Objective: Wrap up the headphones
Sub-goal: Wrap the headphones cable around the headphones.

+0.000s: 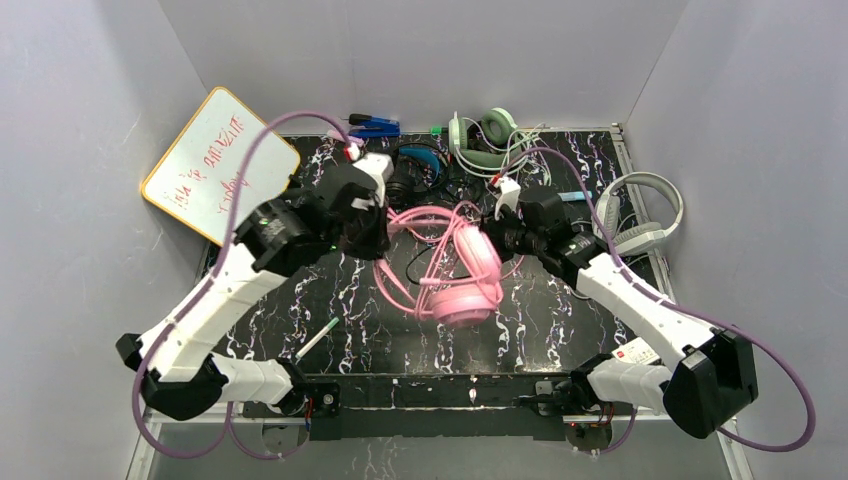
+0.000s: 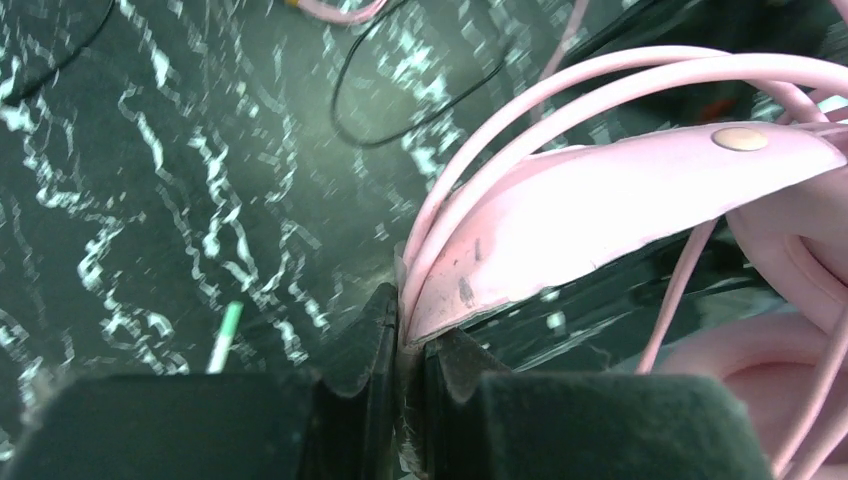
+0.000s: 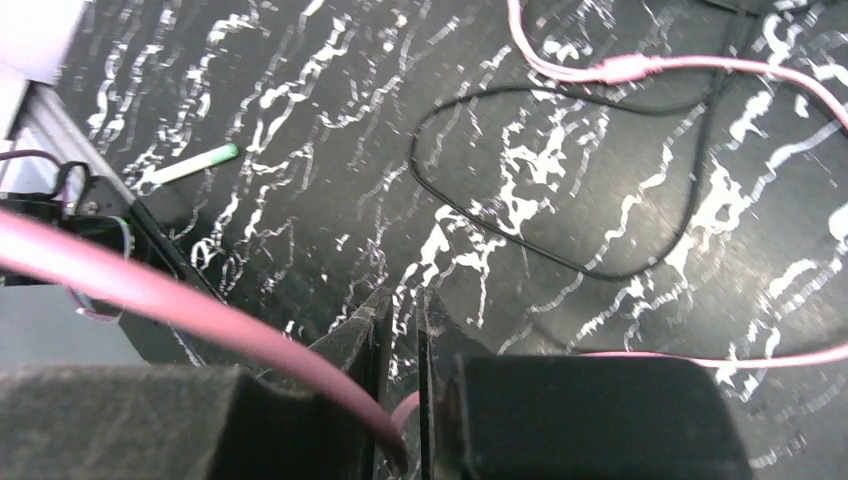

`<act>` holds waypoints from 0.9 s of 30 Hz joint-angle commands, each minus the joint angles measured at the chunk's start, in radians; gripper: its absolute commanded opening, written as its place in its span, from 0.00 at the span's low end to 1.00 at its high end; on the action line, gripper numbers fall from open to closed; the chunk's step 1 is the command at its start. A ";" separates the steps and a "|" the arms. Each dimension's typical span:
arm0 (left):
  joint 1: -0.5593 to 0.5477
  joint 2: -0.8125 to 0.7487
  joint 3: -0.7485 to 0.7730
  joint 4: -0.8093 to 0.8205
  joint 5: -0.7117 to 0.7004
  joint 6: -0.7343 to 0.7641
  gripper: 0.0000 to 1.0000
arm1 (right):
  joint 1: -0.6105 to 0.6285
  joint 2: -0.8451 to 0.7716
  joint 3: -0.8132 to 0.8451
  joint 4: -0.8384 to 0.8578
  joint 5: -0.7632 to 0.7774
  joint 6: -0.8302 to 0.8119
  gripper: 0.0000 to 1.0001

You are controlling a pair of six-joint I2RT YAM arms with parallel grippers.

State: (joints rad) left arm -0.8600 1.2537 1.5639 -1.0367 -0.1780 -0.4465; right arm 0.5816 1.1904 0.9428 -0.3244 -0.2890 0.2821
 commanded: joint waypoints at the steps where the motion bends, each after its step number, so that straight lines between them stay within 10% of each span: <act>1: -0.004 -0.020 0.221 -0.056 0.097 -0.158 0.00 | -0.006 -0.047 -0.088 0.362 -0.151 0.045 0.23; 15: -0.005 0.116 0.594 -0.128 0.009 -0.329 0.00 | -0.006 0.051 -0.166 0.705 -0.302 0.091 0.22; 27: -0.004 0.147 0.612 0.034 -0.011 -0.443 0.00 | -0.001 0.058 -0.373 0.950 -0.388 0.202 0.24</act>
State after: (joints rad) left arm -0.8616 1.4105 2.1559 -1.1442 -0.1947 -0.7979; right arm 0.5781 1.2499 0.6182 0.4786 -0.6331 0.4416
